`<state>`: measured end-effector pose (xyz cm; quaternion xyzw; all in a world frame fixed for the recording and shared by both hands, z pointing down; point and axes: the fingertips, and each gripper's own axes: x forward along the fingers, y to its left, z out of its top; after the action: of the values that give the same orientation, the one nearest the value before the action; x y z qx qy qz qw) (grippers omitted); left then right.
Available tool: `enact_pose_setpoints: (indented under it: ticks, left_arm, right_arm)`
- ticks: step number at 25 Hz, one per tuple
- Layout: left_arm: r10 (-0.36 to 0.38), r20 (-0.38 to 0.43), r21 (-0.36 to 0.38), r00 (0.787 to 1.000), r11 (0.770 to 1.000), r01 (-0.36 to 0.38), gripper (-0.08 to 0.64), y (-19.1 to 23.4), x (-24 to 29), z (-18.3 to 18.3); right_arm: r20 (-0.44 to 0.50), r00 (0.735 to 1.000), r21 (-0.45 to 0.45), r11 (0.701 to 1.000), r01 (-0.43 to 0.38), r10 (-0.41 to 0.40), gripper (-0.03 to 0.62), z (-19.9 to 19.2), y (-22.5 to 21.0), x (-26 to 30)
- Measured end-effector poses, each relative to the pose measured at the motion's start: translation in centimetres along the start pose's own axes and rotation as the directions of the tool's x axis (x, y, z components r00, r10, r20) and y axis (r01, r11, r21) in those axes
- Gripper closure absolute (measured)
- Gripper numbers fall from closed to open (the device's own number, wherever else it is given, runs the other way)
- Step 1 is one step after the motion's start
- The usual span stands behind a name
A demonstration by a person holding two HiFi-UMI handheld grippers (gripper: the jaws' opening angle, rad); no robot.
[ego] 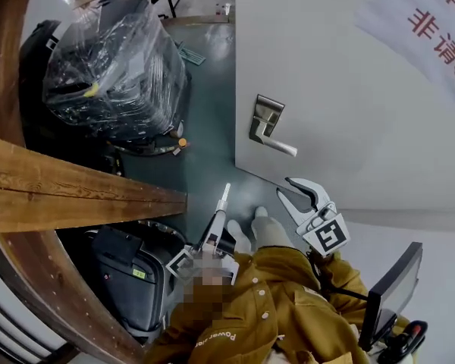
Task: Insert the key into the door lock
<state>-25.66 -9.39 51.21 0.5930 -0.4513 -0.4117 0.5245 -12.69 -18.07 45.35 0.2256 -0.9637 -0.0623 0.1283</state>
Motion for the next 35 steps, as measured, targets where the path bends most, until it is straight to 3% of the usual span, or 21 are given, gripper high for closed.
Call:
enact_pose_setpoints:
  ticks: [2,7,11,14,18,25,28,35]
  left_arm:
    - [-0.006,0.005,-0.02,1.0,1.0,0.006,0.535,0.5,1.0,0.6]
    - [0.017,-0.01,-0.035,1.0,0.999,-0.017,0.535,1.4,2.9,0.6]
    - [0.015,-0.044,-0.057,0.999,0.998,-0.018,0.535,1.9,4.7,-0.1]
    - [0.017,-0.064,-0.078,0.998,0.997,-0.022,0.535,2.0,6.1,-0.9]
    - [0.016,-0.092,-0.064,0.996,0.998,-0.022,0.535,1.8,7.6,-1.4]
    - [0.019,-0.104,-0.099,0.994,0.995,-0.029,0.535,3.3,9.2,-1.7]
    - [-0.003,-0.088,-0.151,0.996,0.989,-0.01,0.535,4.9,11.1,-1.3]
    - [-0.005,-0.129,-0.174,0.992,0.985,-0.018,0.535,8.6,17.0,-1.5]
  right_arm:
    - [-0.044,0.999,-0.039,0.999,0.008,-0.009,0.432,-0.7,-1.5,1.1]
    - [-0.201,0.978,-0.136,0.991,0.018,-0.046,0.374,-4.1,-6.2,3.5]
    - [-0.289,0.956,-0.207,0.978,-0.023,-0.039,0.334,-7.0,-9.0,5.3]
    - [-0.317,0.948,-0.197,0.977,-0.078,0.011,0.359,-8.2,-9.3,6.2]
    - [-0.321,0.945,-0.182,0.976,-0.119,0.055,0.461,-8.3,-9.1,6.6]
    - [-0.316,0.946,-0.176,0.975,-0.137,0.076,0.471,-8.0,-9.0,6.7]
    - [-0.315,0.947,-0.167,0.978,-0.128,0.07,0.471,-8.0,-9.0,6.8]
    - [-0.337,0.94,-0.187,0.974,-0.124,0.055,0.472,-8.1,-9.0,6.8]
